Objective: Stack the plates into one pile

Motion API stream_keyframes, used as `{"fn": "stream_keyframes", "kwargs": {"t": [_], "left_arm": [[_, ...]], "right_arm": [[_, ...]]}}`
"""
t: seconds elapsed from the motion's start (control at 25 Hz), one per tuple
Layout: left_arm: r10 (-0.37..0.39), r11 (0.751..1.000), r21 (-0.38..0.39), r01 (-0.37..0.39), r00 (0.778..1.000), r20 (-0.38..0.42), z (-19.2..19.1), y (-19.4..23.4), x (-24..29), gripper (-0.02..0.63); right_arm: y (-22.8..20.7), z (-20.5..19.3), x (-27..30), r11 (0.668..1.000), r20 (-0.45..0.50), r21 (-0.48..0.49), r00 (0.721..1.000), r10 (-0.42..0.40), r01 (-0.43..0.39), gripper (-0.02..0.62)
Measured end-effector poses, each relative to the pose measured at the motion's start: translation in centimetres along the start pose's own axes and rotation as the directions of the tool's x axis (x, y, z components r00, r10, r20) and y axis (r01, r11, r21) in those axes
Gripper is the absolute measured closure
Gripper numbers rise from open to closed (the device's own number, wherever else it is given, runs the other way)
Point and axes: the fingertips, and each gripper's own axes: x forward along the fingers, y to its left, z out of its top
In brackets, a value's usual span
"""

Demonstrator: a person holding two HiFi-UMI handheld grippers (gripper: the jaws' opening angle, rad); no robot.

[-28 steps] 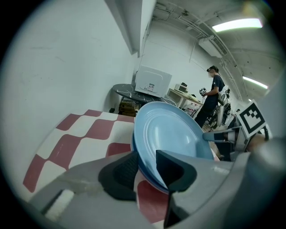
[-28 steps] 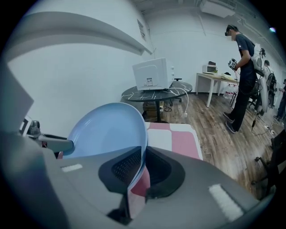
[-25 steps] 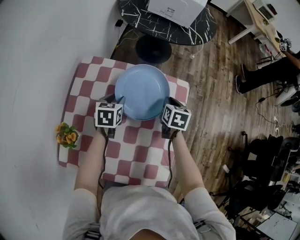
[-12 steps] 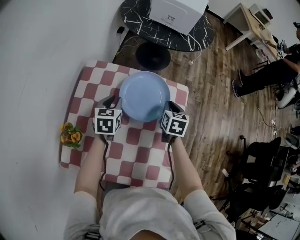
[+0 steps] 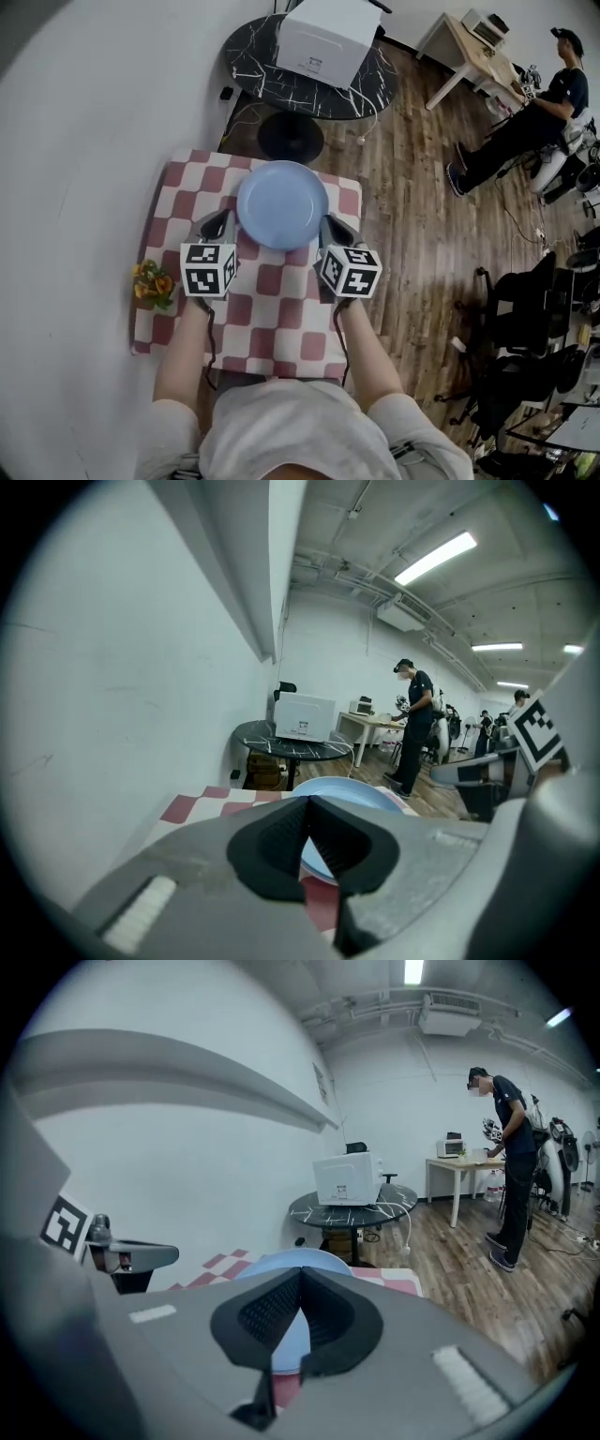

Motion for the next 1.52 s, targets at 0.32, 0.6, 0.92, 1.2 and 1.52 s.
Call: {"fn": "stream_keyframes", "kwargs": {"t": [0.32, 0.6, 0.92, 1.2, 1.52], "left_arm": [[-0.094, 0.995, 0.045, 0.090, 0.990, 0.102, 3.8, -2.3, -5.3, 0.600], [-0.144, 0.988, 0.082, 0.130, 0.968, 0.205, 7.6, -3.1, -9.8, 0.600], [-0.195, 0.976, 0.160, 0.151, 0.928, 0.317, 11.2, -4.4, -14.0, 0.600], [-0.235, 0.965, 0.203, 0.167, 0.893, 0.384, 13.2, -5.1, -16.5, 0.600], [-0.253, 0.956, 0.255, 0.146, 0.853, 0.457, 15.4, -5.1, -18.6, 0.600]], "right_arm": [[3.4, 3.8, -6.2, 0.999, 0.174, -0.018, 0.984, -0.032, 0.036, 0.594], [5.7, 6.2, -11.4, 0.993, 0.309, -0.063, 0.948, -0.076, 0.101, 0.594], [7.5, 9.0, -16.9, 0.992, 0.437, -0.034, 0.894, -0.098, 0.125, 0.594], [9.1, 10.2, -19.9, 0.984, 0.494, -0.074, 0.863, -0.105, 0.161, 0.594], [11.1, 11.3, -21.0, 0.976, 0.541, -0.123, 0.837, -0.087, 0.181, 0.594]]}}
